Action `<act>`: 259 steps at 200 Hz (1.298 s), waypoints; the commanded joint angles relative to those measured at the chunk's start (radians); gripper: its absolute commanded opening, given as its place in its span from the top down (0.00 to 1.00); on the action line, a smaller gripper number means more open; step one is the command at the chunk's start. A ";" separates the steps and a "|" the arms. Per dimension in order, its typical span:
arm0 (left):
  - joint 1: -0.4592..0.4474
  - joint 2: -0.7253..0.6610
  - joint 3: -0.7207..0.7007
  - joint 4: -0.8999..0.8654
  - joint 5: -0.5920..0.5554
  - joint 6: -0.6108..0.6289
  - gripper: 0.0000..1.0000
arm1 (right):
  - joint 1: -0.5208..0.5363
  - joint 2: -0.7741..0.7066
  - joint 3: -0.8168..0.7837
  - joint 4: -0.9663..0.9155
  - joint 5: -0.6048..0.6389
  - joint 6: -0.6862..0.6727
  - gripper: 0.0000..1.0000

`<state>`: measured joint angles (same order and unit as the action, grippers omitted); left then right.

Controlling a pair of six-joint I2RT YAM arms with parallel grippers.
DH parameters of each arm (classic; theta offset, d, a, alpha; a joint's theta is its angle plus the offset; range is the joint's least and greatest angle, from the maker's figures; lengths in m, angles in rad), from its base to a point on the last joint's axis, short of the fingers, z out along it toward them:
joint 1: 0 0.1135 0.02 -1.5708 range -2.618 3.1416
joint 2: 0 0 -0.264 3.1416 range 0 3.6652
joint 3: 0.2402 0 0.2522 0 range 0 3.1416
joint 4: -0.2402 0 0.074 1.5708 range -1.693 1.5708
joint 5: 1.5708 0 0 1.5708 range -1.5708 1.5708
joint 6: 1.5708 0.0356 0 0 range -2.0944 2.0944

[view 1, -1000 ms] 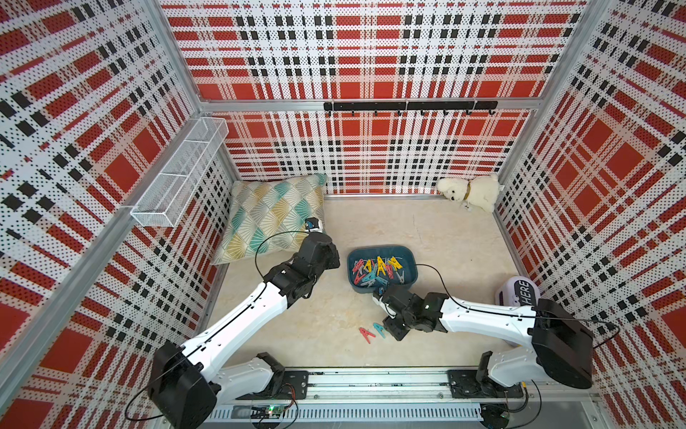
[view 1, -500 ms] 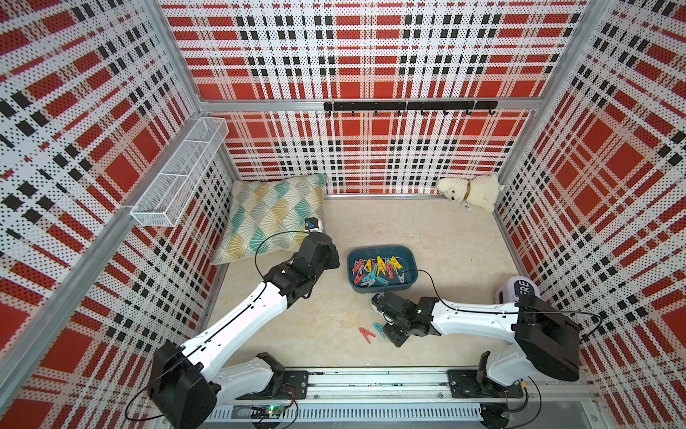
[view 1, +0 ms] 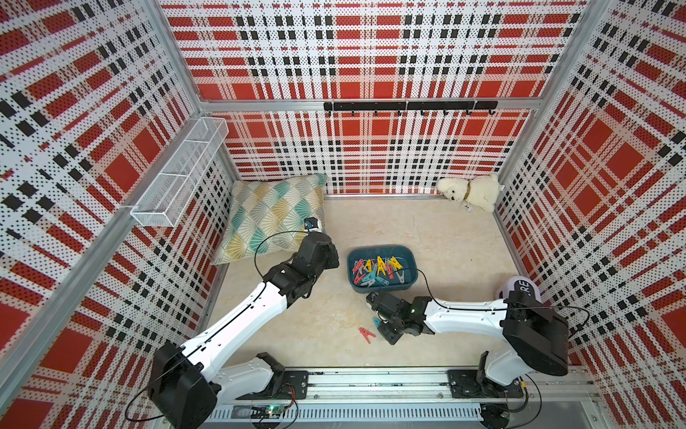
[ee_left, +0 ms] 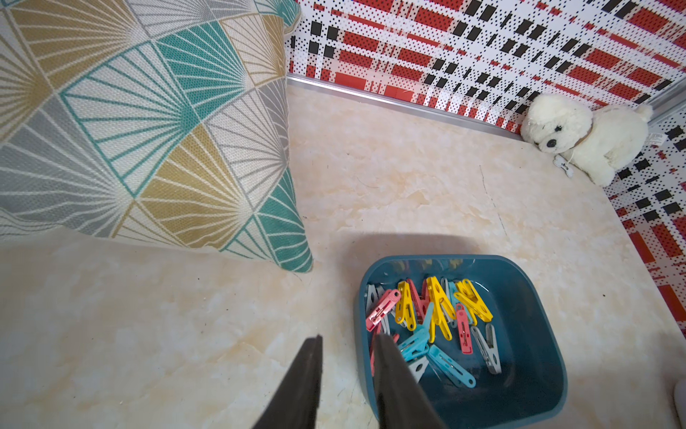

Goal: Put the clothespins into the storage box
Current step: Pick up the clothespin from the center of the board, then place the clothespin in the storage box.

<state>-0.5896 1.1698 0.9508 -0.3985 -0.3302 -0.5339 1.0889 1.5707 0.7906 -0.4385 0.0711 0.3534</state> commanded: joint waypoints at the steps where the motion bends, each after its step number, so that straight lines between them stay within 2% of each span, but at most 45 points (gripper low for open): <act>1: 0.007 -0.015 -0.005 -0.010 -0.012 0.008 0.70 | 0.008 0.019 0.004 -0.009 -0.004 -0.009 0.89; 35: 0.007 -0.014 -0.002 -0.010 -0.003 0.008 0.70 | 0.008 -0.060 0.010 -0.050 -0.017 -0.010 0.93; 69: 0.017 -0.017 -0.003 -0.010 -0.011 0.013 0.70 | 0.008 -0.215 0.028 -0.106 -0.080 -0.055 0.93; 98: 0.023 -0.005 0.020 -0.010 -0.010 0.021 0.70 | 0.007 -0.327 0.102 -0.135 -0.091 -0.094 0.91; 118: 0.023 0.001 0.025 -0.010 -0.017 0.025 0.70 | -0.011 -0.344 0.158 -0.134 -0.093 -0.131 0.91; 141: 0.021 -0.003 0.017 -0.010 -0.008 0.022 0.70 | -0.076 -0.281 0.226 -0.138 -0.036 -0.150 0.91; 177: 0.013 -0.021 0.005 -0.014 -0.036 0.015 0.70 | -0.229 -0.080 0.333 -0.115 0.015 -0.147 0.92; 223: 0.002 -0.029 0.002 -0.021 -0.073 0.014 0.70 | -0.316 0.138 0.423 -0.097 0.023 -0.148 0.93; 259: -0.006 -0.035 -0.004 -0.020 -0.079 0.012 0.70 | -0.390 0.215 0.449 -0.107 0.083 -0.110 0.94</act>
<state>-0.5884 1.1576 0.9508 -0.4068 -0.3862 -0.5262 0.7437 1.7618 1.2148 -0.5411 0.0952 0.2180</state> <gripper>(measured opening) 0.301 0.083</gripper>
